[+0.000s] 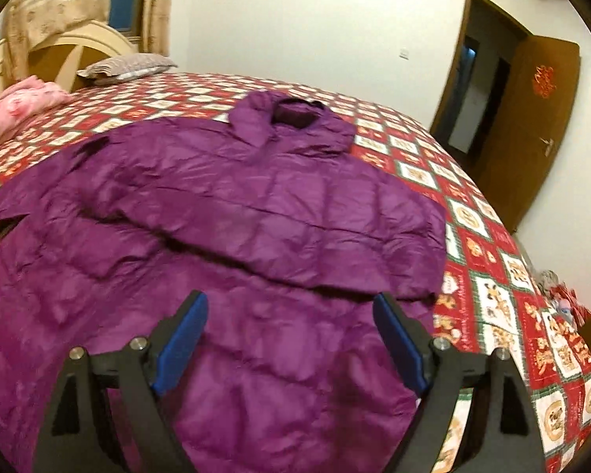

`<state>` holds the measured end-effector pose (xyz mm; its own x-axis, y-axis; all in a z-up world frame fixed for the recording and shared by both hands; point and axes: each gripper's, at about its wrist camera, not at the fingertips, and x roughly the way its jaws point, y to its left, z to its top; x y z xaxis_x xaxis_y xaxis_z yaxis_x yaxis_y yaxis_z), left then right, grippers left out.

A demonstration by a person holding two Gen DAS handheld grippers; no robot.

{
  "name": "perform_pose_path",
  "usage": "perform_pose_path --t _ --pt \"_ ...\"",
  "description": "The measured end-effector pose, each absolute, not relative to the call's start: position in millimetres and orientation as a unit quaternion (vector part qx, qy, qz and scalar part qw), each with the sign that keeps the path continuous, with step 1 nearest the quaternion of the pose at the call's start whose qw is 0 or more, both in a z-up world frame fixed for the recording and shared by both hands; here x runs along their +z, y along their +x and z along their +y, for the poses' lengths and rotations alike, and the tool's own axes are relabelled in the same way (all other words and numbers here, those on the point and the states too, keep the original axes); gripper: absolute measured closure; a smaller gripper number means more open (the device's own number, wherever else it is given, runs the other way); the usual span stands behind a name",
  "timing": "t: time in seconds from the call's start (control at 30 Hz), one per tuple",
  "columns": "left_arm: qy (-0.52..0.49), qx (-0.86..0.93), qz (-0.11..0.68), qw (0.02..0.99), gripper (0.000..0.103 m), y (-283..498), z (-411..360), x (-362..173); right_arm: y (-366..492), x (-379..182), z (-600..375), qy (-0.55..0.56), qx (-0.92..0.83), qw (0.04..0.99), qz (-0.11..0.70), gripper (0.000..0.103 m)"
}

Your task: Fold large clothes

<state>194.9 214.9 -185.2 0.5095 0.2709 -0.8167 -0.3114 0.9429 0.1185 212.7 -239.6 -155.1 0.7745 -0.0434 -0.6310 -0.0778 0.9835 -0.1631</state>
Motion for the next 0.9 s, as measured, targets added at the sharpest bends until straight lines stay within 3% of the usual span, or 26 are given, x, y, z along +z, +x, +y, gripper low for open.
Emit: perform_pose_path --t 0.03,0.1,0.17,0.37,0.57,0.9 --pt "-0.044 0.154 0.468 0.869 0.006 193.5 220.6 -190.8 212.4 -153.9 -237.1 -0.091 0.012 0.939 0.333 0.015" --pt "-0.044 0.153 0.448 0.88 0.025 195.7 218.5 -191.3 211.7 -152.1 -230.8 -0.094 0.018 0.939 0.33 0.015" --pt "-0.04 0.143 0.435 0.888 0.092 201.4 214.8 -183.8 208.2 -149.9 -228.9 -0.1 0.017 0.941 0.324 0.015" --pt "0.019 0.173 0.34 0.924 0.093 217.1 184.4 -105.9 200.1 -144.2 -241.7 -0.086 0.0 0.946 0.314 0.015" --pt "0.1 0.084 0.262 0.956 0.094 245.9 82.1 -29.2 204.6 -139.3 -275.6 -0.042 -0.034 0.947 0.316 0.015" --pt "0.173 -0.089 0.243 0.95 0.094 273.0 -117.1 -44.1 197.8 -144.5 -327.9 0.012 -0.072 0.942 0.327 0.015"
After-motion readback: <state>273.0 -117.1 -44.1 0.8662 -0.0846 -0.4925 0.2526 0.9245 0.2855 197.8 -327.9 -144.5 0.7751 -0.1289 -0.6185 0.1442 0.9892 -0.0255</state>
